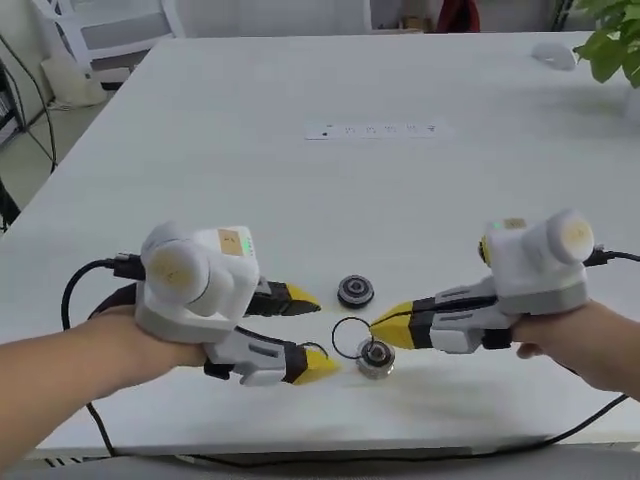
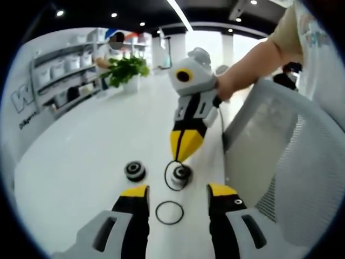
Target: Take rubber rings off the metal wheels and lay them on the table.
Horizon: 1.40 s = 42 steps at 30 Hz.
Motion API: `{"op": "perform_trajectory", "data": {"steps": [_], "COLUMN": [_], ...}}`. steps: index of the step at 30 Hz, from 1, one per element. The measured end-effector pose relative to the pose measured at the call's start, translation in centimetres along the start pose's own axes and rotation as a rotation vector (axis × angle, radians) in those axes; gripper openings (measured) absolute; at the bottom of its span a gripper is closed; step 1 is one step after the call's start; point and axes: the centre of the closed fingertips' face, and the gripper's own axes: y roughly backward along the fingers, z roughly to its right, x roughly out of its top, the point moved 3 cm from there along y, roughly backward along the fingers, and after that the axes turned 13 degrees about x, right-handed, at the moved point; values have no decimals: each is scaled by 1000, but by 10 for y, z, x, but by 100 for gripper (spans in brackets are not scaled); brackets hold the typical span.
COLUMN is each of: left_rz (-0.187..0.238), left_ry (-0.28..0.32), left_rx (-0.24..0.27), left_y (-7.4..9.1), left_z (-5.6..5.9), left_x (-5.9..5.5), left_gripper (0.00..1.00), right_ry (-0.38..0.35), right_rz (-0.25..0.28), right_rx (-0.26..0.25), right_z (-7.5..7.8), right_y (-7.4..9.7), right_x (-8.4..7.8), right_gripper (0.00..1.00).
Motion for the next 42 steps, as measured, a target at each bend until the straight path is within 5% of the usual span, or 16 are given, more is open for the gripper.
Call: {"op": "perform_trajectory", "data": {"steps": [19, 42], "left_rz": [14, 7], "left_ry": [73, 92], "left_rx": [100, 121], "left_y": [33, 41], "left_z": [-33, -34], "left_x": [-19, -27], "left_gripper": [48, 50], "right_ry": [7, -36], "right_rz": [-73, -145], "right_rx": [73, 60], "right_z": [10, 16], "right_y": [-41, -50], "right_x": [4, -17], "right_gripper": [0, 0]}}
